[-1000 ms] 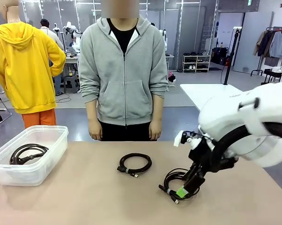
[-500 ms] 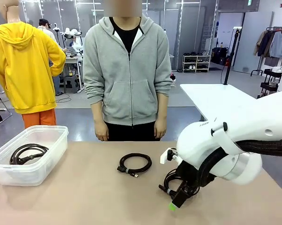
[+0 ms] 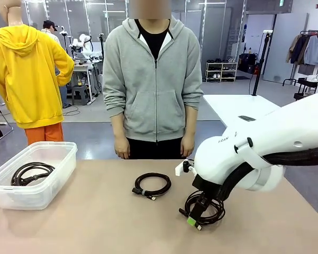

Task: Organize and store the cables.
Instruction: Place the USB Extension Cable into the Organizing box.

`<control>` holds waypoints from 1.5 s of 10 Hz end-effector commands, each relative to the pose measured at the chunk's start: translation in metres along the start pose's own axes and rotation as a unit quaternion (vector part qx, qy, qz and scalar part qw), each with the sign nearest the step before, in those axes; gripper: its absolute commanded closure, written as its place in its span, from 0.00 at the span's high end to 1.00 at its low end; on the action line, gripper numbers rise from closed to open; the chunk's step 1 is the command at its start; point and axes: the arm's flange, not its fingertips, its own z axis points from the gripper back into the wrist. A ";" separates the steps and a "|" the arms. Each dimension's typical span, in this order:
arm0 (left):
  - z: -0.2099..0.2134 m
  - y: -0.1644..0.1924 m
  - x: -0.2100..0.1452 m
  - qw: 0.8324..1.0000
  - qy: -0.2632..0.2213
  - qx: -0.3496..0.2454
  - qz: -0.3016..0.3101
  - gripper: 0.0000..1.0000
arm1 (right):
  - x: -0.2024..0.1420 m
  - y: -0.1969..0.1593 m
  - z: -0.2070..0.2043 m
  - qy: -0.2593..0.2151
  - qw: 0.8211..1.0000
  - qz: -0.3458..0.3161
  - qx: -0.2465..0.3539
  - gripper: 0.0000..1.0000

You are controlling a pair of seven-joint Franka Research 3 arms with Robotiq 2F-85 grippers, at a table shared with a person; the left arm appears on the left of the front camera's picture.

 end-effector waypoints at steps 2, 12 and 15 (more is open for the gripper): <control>0.001 0.003 0.002 1.000 0.007 0.005 0.003 1.00 | 0.020 -0.010 -0.012 0.015 1.000 -0.016 0.006 1.00; 0.001 0.003 0.002 1.000 0.007 0.005 0.003 1.00 | 0.034 -0.023 -0.051 0.047 0.999 -0.011 -0.014 0.00; 0.001 0.003 0.002 1.000 0.007 0.005 0.003 1.00 | 0.037 -0.024 -0.052 0.049 0.998 -0.013 -0.021 0.00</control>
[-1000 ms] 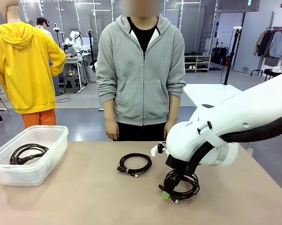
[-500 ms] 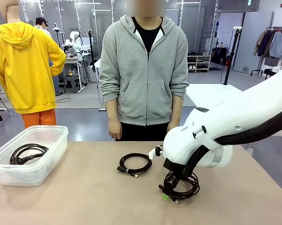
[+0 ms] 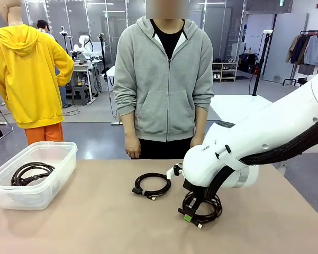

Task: Organize and store the cables.
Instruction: Place the USB Extension Cable into the Organizing box.

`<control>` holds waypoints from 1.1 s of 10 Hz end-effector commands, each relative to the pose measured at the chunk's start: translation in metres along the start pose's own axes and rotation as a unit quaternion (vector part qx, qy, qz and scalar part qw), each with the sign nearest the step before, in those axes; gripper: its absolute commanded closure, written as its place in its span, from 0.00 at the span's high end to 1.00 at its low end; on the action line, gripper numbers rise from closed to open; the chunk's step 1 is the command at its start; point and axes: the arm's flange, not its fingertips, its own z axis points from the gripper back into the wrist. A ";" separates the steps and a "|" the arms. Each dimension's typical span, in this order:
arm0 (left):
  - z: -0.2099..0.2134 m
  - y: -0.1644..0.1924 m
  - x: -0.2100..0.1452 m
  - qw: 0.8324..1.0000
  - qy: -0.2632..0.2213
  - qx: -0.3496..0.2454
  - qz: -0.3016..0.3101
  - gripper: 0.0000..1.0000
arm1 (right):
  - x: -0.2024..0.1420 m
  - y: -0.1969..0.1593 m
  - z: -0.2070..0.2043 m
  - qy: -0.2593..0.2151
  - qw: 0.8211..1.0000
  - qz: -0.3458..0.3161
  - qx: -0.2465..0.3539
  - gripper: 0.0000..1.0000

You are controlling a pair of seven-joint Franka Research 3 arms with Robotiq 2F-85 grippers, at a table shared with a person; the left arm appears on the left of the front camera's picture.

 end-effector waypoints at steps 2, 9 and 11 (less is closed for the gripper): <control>0.001 0.003 0.002 1.000 0.007 0.005 0.003 1.00 | 0.007 0.006 -0.005 0.006 1.000 -0.011 -0.011 0.00; 0.001 0.003 0.002 1.000 0.007 0.005 0.003 1.00 | 0.002 0.003 0.000 0.001 1.000 0.000 -0.001 0.00; 0.001 0.003 0.002 1.000 0.007 0.005 0.003 1.00 | 0.002 0.005 0.000 0.003 1.000 0.000 0.003 0.18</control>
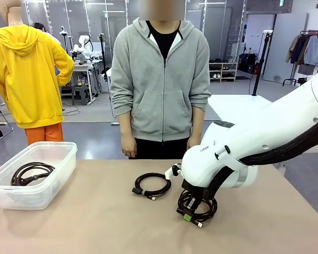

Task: Organize and store the cables.
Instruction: Place the USB Extension Cable into the Organizing box.

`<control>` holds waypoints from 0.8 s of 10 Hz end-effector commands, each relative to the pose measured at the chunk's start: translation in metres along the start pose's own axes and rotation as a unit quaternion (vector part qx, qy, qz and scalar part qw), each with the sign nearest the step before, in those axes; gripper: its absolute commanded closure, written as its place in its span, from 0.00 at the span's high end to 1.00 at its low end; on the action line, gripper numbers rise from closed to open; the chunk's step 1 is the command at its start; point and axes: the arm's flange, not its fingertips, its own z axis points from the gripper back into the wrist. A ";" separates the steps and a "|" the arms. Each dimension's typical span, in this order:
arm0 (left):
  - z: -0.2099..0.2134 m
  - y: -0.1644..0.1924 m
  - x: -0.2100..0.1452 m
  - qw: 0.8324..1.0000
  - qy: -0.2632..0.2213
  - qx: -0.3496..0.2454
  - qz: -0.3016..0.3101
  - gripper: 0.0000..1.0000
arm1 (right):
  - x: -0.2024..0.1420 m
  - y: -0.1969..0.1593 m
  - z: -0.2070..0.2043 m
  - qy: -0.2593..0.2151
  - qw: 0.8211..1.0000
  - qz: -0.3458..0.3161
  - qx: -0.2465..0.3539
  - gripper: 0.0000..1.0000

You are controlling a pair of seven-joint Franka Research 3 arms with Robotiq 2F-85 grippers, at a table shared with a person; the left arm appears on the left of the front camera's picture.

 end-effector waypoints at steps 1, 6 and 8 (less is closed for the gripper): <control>0.001 0.003 0.002 1.000 0.007 0.005 0.003 1.00 | 0.007 0.008 0.012 -0.002 1.000 0.006 -0.015 0.17; 0.001 0.003 0.002 1.000 0.007 0.005 0.003 1.00 | 0.054 0.070 0.085 0.041 0.996 0.058 -0.050 0.17; 0.001 0.003 0.002 1.000 0.007 0.005 0.003 1.00 | 0.090 0.094 0.086 0.043 0.991 0.113 -0.049 0.17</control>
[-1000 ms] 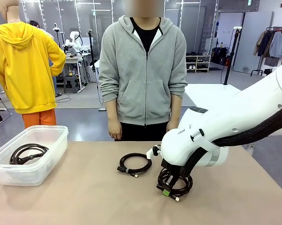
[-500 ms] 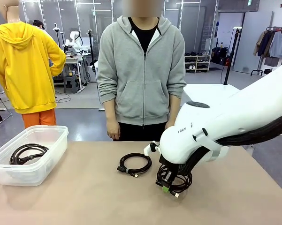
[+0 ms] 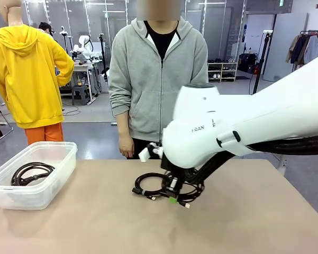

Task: Organize and store the cables.
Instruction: Place the USB Extension Cable into the Organizing box.

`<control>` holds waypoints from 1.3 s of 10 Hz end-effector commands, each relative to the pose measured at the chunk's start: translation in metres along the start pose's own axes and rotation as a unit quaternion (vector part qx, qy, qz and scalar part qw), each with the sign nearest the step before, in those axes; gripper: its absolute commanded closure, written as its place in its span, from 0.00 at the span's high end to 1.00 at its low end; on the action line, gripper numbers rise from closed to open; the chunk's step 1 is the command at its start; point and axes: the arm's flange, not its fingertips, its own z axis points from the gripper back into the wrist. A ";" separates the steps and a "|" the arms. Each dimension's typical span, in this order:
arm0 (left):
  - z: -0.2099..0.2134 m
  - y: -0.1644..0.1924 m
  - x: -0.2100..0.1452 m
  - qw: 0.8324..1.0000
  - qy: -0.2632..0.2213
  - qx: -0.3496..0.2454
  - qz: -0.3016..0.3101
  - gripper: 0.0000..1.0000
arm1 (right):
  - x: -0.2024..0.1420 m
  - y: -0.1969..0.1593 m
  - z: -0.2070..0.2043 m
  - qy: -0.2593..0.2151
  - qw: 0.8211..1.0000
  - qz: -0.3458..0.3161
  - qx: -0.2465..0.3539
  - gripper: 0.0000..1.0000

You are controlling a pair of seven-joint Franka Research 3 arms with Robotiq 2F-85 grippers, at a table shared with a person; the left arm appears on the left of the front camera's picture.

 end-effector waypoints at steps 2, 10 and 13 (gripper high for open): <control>0.001 0.003 0.002 1.000 0.007 0.005 0.003 1.00 | 0.065 0.013 -0.018 0.021 0.995 0.092 -0.008 0.17; 0.001 0.003 0.002 1.000 0.007 0.005 0.003 1.00 | 0.143 0.072 -0.123 0.056 0.980 0.179 0.067 0.17; 0.001 0.003 0.002 1.000 0.007 0.005 0.003 1.00 | 0.136 0.076 -0.115 0.046 0.982 0.177 0.054 0.53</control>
